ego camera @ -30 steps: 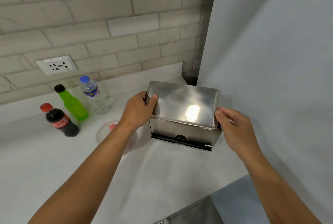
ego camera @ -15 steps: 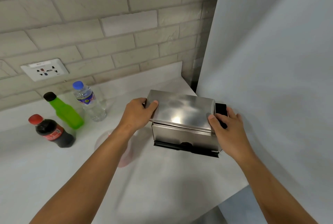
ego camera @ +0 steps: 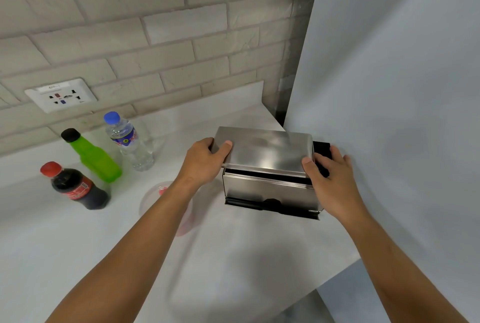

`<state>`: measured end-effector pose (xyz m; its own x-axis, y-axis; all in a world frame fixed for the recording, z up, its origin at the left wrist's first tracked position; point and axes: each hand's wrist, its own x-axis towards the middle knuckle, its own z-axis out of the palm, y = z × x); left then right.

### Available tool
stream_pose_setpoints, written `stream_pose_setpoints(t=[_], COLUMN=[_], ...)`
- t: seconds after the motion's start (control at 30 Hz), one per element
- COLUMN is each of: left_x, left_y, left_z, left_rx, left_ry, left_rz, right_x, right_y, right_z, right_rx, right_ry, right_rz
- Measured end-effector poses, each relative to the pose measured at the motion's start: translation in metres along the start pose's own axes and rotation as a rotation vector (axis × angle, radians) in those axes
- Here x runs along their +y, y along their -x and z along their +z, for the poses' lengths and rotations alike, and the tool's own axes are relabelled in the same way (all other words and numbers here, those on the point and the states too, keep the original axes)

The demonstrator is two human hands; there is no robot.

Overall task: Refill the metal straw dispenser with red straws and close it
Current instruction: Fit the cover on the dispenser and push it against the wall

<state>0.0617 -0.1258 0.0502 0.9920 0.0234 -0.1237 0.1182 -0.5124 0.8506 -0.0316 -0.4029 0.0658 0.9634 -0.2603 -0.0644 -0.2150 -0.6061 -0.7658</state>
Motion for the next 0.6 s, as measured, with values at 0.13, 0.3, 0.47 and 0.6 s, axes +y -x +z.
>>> stream_pose_setpoints(t=[0.13,0.3,0.47,0.6], left_x=[-0.001,0.001,0.005,0.011], left_y=[0.002,0.006,0.006,0.007], left_z=[0.004,0.014,0.025,0.033], left_rx=[-0.024,-0.034,-0.051,-0.057], left_ry=[0.027,0.022,0.028,0.036], left_rz=[0.002,-0.007,-0.006,0.005], right_x=[0.0,0.002,0.011,0.019], right_y=[0.0,0.003,0.007,0.005], right_z=[0.001,-0.003,-0.011,-0.018], right_rx=[0.001,-0.005,-0.057,-0.072], right_ry=[0.003,0.029,0.028,0.034], right_rz=[-0.001,0.001,0.004,-0.018])
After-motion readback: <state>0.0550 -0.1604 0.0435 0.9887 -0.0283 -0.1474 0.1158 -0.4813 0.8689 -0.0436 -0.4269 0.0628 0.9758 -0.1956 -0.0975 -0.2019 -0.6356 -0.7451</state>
